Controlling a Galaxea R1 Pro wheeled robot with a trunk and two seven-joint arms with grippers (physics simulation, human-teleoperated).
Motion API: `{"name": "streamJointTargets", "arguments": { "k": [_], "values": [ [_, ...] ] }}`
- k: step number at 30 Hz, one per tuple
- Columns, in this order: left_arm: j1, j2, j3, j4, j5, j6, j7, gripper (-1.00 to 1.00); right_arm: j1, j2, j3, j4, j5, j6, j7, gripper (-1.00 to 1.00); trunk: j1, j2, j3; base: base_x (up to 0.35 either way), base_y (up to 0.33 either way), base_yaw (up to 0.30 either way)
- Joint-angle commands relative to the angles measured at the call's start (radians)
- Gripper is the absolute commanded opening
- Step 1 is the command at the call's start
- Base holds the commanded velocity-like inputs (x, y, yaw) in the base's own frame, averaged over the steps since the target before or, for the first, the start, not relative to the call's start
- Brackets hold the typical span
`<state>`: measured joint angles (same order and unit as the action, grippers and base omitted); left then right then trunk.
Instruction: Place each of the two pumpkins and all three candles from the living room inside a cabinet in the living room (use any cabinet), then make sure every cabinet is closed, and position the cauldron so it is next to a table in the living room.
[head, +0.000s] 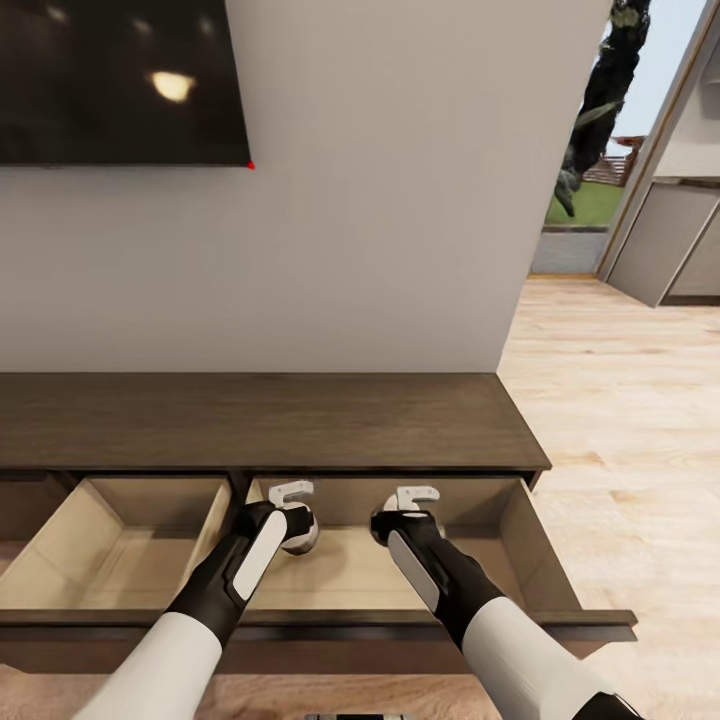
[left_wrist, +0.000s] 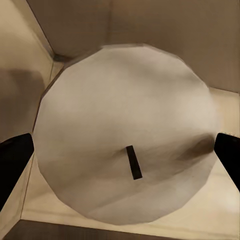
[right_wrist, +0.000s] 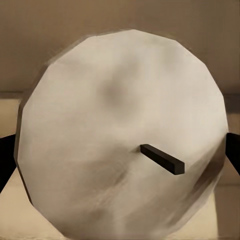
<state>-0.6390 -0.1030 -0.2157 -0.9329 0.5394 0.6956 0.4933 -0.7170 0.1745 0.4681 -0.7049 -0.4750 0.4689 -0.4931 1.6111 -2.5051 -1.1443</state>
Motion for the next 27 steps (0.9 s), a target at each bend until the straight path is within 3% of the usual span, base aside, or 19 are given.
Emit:
{"name": "streamJointTargets", "arguments": {
  "k": [1, 12, 27],
  "values": [
    [-0.001, 0.000, -0.002, -0.001, 0.010, 0.001, 0.010, -1.00, -0.001, 0.000, 0.003, -0.002, -0.005, 0.008, -0.008, -1.00, 0.000, -0.001, -0.005, 0.000, 0.000, 0.000],
    [-0.001, 0.000, -0.002, -0.001, 0.010, 0.001, 0.010, -1.00, -0.001, 0.000, 0.003, 0.008, -0.005, 0.022, -0.007, -1.00, 0.005, -0.003, -0.047, 0.000, 0.000, 0.000],
    [-0.001, 0.000, -0.001, -0.001, 0.008, 0.000, 0.010, -1.00, -0.001, 0.000, 0.003, 0.016, -0.004, -0.077, -0.004, -1.00, 0.012, -0.007, -0.105, 0.000, 0.000, 0.000]
  ]
}}
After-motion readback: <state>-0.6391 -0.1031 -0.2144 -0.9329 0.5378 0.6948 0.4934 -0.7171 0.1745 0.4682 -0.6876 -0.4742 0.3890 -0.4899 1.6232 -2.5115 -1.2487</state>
